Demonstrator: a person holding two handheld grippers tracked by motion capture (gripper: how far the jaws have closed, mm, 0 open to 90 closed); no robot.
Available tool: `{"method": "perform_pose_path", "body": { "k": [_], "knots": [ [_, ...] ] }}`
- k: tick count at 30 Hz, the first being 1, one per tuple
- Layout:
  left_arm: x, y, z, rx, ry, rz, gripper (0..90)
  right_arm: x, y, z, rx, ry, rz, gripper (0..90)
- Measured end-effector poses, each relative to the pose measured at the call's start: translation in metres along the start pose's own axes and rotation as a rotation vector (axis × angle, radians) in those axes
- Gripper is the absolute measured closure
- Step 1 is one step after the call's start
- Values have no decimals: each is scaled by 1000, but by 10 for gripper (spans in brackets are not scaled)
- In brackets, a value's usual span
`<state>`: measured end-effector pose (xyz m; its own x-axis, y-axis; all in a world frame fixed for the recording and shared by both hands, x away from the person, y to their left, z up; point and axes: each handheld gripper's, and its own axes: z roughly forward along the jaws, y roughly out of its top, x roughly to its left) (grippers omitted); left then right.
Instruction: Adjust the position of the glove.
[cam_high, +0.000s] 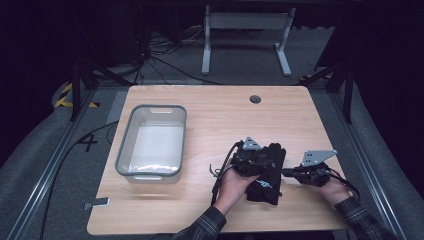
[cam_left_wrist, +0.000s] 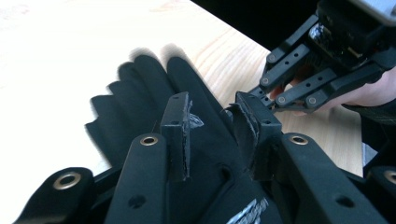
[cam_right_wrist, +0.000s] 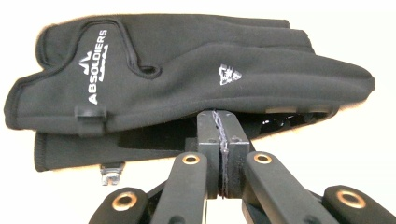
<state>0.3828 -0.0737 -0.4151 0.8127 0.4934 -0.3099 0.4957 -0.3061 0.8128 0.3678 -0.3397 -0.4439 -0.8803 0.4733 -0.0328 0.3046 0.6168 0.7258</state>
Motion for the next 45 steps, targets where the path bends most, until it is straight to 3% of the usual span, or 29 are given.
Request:
{"method": "perform_pose_path", "body": {
  "k": [3,9,10,14,22,29,35,41,45],
  "knots": [
    [3,0,-3,3,14,6,676,0,-1,-1,1,-3,1,898],
    [12,-6,-6,50,69,15,688,-5,-4,-9,-4,-37,15,898],
    [13,-8,-6,77,76,27,700,-8,-7,-12,-12,-40,30,898],
    [9,-13,-3,131,86,70,744,-9,-8,-13,-32,-23,47,898],
    [-1,-26,8,221,65,100,806,-4,4,-6,-64,4,32,898],
    [2,-28,13,242,63,99,831,-3,15,5,-61,19,10,898],
    [2,-30,20,269,94,121,862,-5,12,21,4,25,2,898],
    [6,-30,20,280,94,108,889,-2,11,24,20,49,5,899],
    [13,-30,19,271,117,94,892,2,11,26,17,74,2,899]
  ]
}}
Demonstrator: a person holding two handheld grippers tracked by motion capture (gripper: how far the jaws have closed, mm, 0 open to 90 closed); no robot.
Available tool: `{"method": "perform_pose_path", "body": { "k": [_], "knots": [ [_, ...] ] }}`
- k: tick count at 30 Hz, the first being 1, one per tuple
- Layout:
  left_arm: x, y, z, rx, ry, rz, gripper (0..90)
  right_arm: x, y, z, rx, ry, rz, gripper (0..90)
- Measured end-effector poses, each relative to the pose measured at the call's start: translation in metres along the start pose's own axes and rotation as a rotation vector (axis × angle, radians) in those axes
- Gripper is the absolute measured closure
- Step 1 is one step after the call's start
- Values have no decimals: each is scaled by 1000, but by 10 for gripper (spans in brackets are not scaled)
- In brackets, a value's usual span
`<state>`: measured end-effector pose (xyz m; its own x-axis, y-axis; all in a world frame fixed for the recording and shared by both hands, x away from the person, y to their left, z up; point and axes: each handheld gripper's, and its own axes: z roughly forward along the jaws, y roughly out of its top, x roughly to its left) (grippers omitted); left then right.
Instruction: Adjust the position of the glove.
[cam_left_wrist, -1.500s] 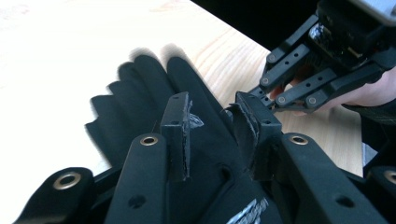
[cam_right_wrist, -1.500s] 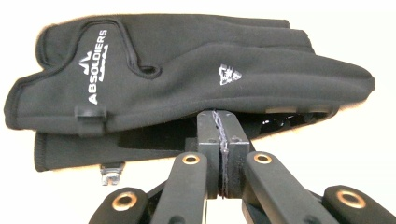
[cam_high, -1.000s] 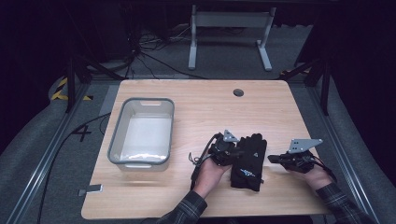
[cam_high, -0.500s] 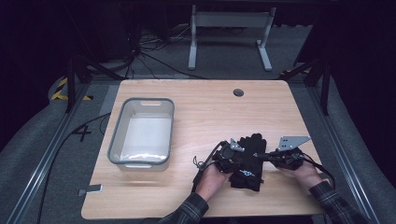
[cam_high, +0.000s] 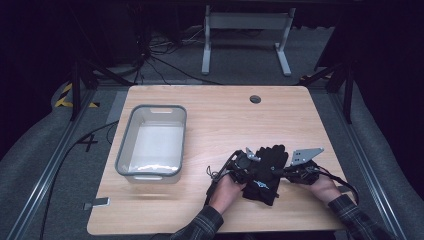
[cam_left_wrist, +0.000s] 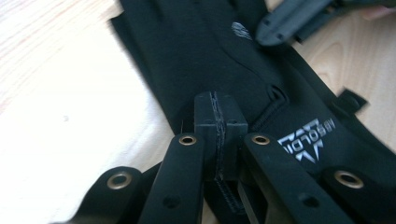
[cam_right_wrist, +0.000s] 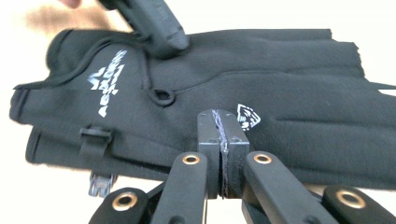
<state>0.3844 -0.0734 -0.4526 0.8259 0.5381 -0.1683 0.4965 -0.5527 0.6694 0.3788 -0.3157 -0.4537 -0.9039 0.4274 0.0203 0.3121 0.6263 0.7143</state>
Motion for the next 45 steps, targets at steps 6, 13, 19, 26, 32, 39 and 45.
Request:
{"method": "perform_pose_path", "body": {
  "k": [6,13,19,26,32,39,45],
  "knots": [
    [7,1,-1,6,15,0,893,5,1,3,-11,38,4,899],
    [12,8,1,16,63,33,894,18,7,10,-7,67,-29,899],
    [15,11,2,22,61,43,894,20,8,12,-17,89,-25,899],
    [17,14,-8,-8,29,34,808,18,3,-12,-76,41,0,811],
    [17,17,-12,-16,-10,46,640,14,-16,-35,-70,-18,51,668],
    [16,28,-8,11,-47,110,417,13,-43,-53,-57,-88,103,460],
    [14,31,11,59,-78,148,249,9,-61,-59,-45,-122,143,335]
  ]
}}
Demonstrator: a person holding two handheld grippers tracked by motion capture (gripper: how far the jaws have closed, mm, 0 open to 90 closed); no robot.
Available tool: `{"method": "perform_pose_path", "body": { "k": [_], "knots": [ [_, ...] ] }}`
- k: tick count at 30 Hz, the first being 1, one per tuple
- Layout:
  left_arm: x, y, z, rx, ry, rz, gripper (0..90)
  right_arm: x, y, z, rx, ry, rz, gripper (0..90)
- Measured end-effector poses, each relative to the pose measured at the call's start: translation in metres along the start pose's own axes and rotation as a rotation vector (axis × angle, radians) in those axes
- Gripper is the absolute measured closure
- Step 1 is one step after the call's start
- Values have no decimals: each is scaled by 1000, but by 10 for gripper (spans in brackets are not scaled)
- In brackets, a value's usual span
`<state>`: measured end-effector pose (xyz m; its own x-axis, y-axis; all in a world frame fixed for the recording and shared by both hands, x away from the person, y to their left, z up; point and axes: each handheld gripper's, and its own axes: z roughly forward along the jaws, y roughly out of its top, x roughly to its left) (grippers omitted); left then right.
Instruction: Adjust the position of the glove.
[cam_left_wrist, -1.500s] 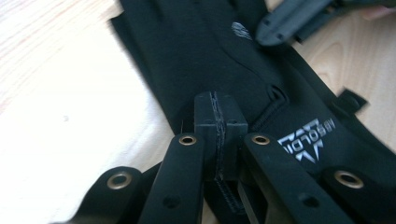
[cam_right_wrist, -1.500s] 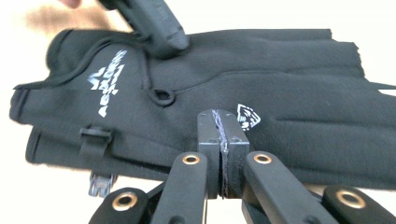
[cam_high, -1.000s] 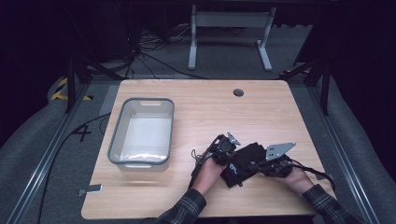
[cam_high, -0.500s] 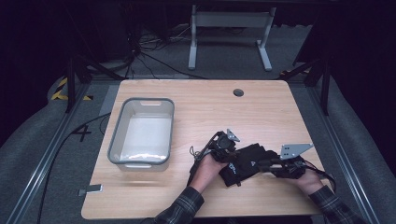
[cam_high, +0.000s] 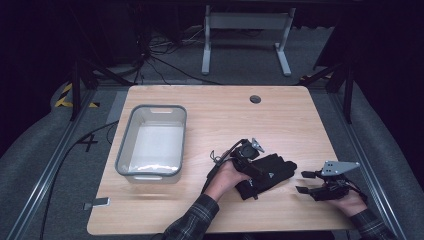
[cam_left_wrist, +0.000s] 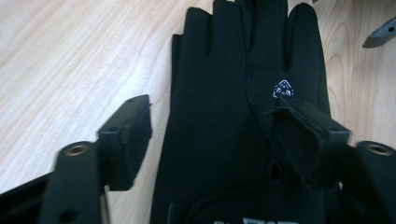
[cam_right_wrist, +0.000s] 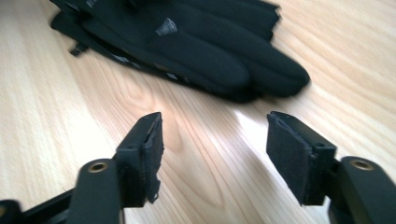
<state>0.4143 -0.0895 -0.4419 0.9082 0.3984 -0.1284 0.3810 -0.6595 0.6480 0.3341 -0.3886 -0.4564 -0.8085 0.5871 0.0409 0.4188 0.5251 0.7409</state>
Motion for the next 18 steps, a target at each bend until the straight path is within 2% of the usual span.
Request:
{"method": "perform_pose_path", "body": {
  "k": [3,6,9,15,18],
  "knots": [
    [-2,0,8,32,-12,22,194,-1,-3,2,2,-20,-11,300],
    [-5,-1,15,60,-7,37,161,-3,-5,4,6,-30,-15,271],
    [-6,-1,18,62,-8,42,147,-3,-6,6,10,-34,-15,256],
    [-6,-2,17,68,-7,45,154,-3,-7,8,1,-38,-24,215],
    [-6,-2,15,70,-7,60,211,-2,-7,8,4,-39,-31,201]
  ]
}}
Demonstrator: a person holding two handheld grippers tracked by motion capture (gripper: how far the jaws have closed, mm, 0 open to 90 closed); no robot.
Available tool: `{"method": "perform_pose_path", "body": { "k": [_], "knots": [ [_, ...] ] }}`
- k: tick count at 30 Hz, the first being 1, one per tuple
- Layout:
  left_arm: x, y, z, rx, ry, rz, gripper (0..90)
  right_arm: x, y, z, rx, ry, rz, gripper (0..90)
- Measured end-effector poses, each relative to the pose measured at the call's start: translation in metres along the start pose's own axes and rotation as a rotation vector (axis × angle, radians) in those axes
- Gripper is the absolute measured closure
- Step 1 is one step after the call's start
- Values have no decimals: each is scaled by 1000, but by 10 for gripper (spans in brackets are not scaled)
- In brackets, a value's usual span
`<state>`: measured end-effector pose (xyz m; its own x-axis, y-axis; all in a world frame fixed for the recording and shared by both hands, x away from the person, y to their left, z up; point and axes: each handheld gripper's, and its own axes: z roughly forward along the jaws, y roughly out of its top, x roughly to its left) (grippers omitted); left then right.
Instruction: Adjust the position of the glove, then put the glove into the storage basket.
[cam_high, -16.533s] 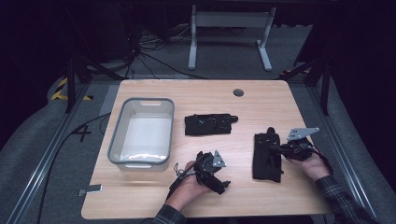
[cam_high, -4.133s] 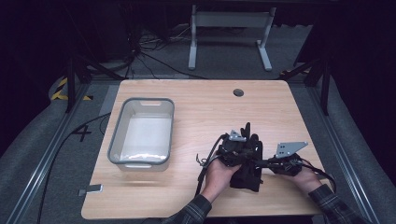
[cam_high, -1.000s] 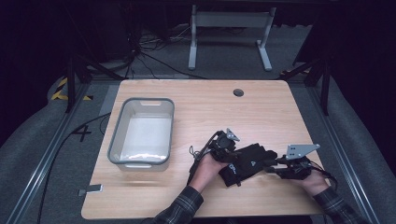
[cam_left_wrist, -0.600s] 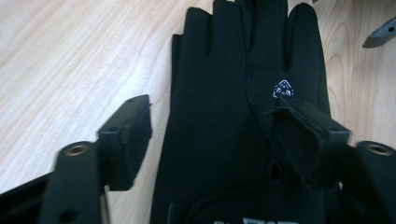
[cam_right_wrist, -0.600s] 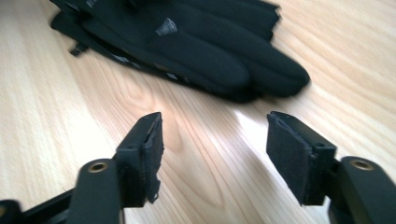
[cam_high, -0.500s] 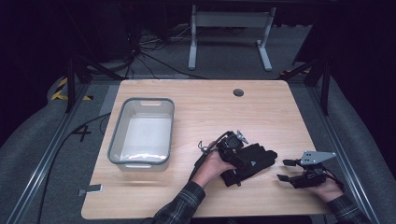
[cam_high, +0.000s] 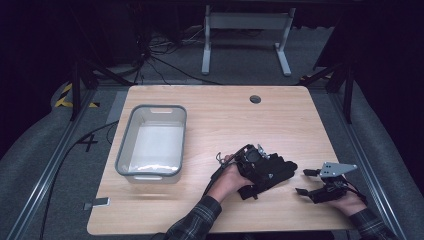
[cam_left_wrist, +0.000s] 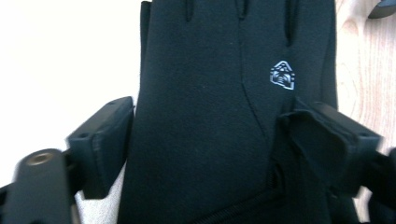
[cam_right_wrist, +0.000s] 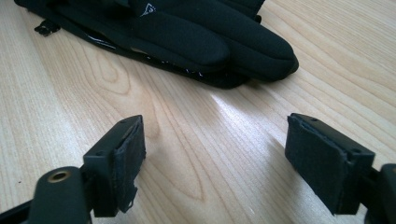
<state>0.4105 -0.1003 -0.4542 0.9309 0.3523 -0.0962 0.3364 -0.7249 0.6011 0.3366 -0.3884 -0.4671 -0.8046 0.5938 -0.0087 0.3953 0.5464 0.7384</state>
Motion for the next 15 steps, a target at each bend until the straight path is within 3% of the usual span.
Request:
{"method": "perform_pose_path", "body": {
  "k": [4,13,15],
  "knots": [
    [0,0,-2,-3,-6,10,271,0,0,0,5,-4,-1,188],
    [3,-1,-8,-10,-76,9,647,1,0,1,11,-9,-8,169],
    [3,0,-11,-9,-83,-3,687,1,0,1,12,-9,-9,164]
  ]
}}
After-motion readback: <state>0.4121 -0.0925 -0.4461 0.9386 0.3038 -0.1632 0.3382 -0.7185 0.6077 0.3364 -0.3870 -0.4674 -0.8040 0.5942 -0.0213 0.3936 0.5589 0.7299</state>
